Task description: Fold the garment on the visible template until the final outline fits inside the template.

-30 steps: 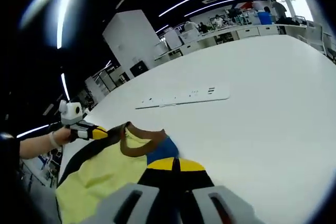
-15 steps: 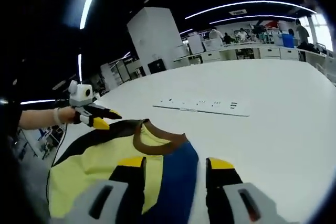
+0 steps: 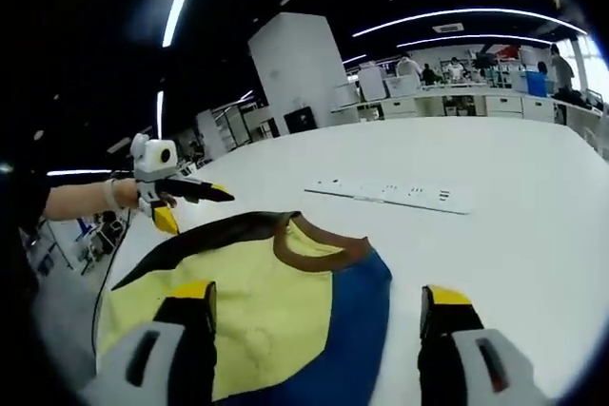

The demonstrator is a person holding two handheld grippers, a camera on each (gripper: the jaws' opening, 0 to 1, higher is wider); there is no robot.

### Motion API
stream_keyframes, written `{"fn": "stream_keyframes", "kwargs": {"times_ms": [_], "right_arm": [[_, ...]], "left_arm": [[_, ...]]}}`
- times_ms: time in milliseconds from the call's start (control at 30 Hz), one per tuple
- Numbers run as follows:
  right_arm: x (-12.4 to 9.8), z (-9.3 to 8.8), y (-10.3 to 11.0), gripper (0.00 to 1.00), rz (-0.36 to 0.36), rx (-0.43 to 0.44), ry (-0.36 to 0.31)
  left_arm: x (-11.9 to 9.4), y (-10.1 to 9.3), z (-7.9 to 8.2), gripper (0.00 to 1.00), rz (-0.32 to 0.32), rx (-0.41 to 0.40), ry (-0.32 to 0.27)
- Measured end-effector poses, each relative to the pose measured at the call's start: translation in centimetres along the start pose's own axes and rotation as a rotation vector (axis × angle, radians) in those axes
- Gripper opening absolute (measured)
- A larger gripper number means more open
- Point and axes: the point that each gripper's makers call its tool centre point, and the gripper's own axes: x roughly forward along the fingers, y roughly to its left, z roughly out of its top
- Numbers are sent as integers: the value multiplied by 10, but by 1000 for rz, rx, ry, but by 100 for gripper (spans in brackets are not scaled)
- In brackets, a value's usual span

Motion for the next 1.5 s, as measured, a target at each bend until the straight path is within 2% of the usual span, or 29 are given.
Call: {"fn": "stream_keyframes", "kwargs": {"times_ms": [200, 533, 633, 800, 967, 1133, 1200, 1267, 1367, 1500], "right_arm": [[-13, -3, 5, 96, -7, -5, 10], [-39, -11, 17, 93, -19, -13, 13], [-50, -18, 22, 91, -24, -18, 20], [-62, -25, 27, 90, -29, -6, 15], [-71, -33, 32, 90, -32, -2, 26], [-83, -40, 44, 90, -27, -4, 32], [-88, -41, 49, 90, -25, 2, 30], [-93, -44, 53, 90, -24, -6, 34], [-102, -46, 57, 90, -27, -7, 33], [-112, -48, 61, 89, -35, 5, 23]], "left_arm": [[-5, -13, -3, 98, -23, 26, 20], [-21, -38, -6, 93, -41, 14, 5], [-29, -45, -15, 91, -39, 27, 22], [-42, -52, -22, 90, -30, 6, 11], [-52, -62, -33, 89, -31, 18, 36], [-64, -74, -41, 89, -31, -9, 20], [-67, -82, -47, 88, -37, -10, 20], [-70, -89, -58, 87, -30, 25, 42], [-73, -97, -70, 86, -34, 0, 41], [-80, -102, -76, 85, -23, -28, 22]]}}
